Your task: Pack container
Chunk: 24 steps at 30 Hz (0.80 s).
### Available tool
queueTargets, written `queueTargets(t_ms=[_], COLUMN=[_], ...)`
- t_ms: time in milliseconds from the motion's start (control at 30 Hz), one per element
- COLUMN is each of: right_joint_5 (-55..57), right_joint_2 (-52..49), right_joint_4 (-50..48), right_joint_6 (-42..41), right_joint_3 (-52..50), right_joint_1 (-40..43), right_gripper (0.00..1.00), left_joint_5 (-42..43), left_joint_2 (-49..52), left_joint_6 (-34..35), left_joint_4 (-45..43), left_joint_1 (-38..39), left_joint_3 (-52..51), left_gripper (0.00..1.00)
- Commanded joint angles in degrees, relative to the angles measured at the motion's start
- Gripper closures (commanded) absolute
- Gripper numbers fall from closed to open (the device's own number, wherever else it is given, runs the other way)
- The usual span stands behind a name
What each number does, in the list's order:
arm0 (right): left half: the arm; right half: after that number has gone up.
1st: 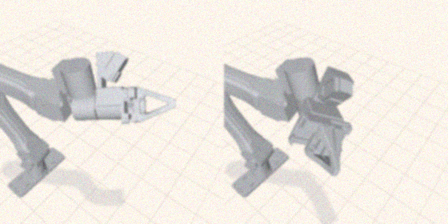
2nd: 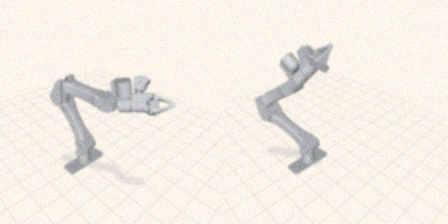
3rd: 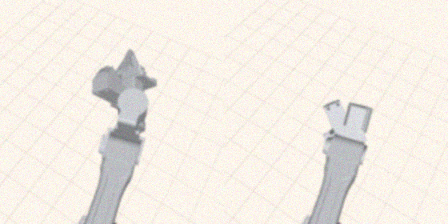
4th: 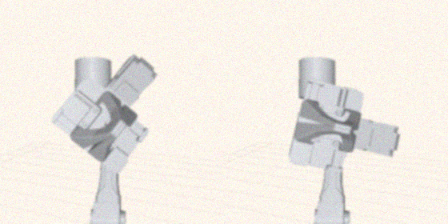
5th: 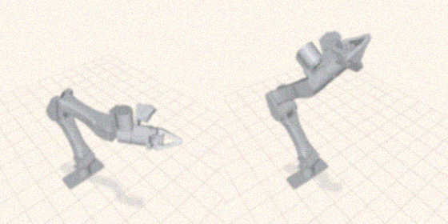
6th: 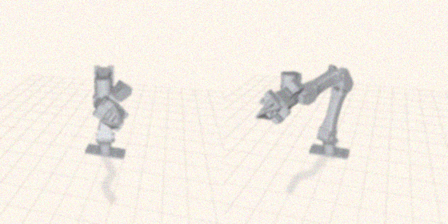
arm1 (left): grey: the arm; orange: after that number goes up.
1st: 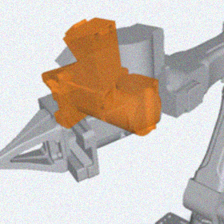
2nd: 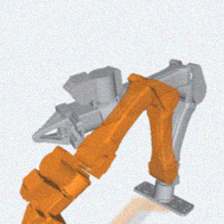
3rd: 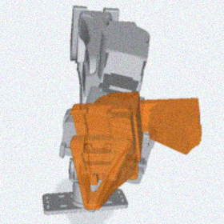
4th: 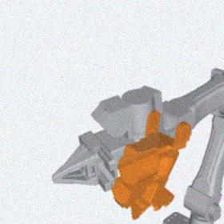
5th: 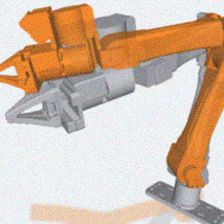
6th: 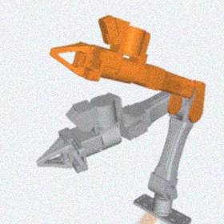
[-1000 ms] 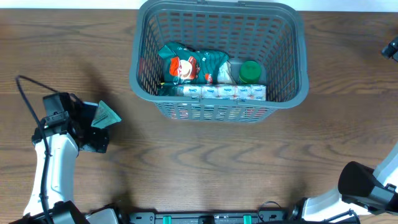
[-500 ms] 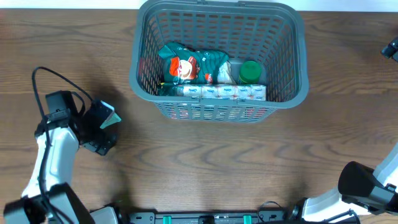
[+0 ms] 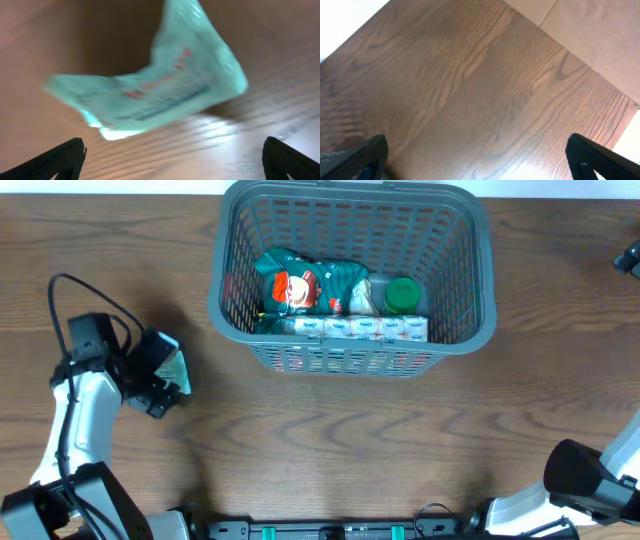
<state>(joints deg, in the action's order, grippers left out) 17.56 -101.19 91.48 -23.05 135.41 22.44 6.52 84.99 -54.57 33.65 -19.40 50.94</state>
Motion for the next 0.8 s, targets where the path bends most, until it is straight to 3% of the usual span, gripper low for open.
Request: queueTargets(t_ms=[0, 233, 433, 767], right_joint_5=[0.4, 0.4, 0.4, 0.4], right_joint_2=[0.2, 0.2, 0.2, 0.2], right_joint_4=[0.0, 0.0, 0.0, 0.0], right_joint_6=[-0.5, -0.5, -0.5, -0.5], right_joint_3=[0.3, 0.3, 0.3, 0.3], right_joint_1=[0.5, 0.5, 0.5, 0.5], right_gripper=[0.01, 0.01, 0.01, 0.01], left_joint_5=[-1.6, -1.6, -1.0, 1.6], left_joint_2=[0.4, 0.5, 0.7, 4.5], left_joint_6=[-2.1, -3.8, -11.5, -18.6], left_joint_4=[0.2, -2.8, -3.6, -1.0], left_joint_1=[-0.2, -0.2, -0.2, -0.2], left_joint_3=[3.0, 3.4, 3.4, 3.4], left_gripper=[0.02, 0.02, 0.02, 0.02])
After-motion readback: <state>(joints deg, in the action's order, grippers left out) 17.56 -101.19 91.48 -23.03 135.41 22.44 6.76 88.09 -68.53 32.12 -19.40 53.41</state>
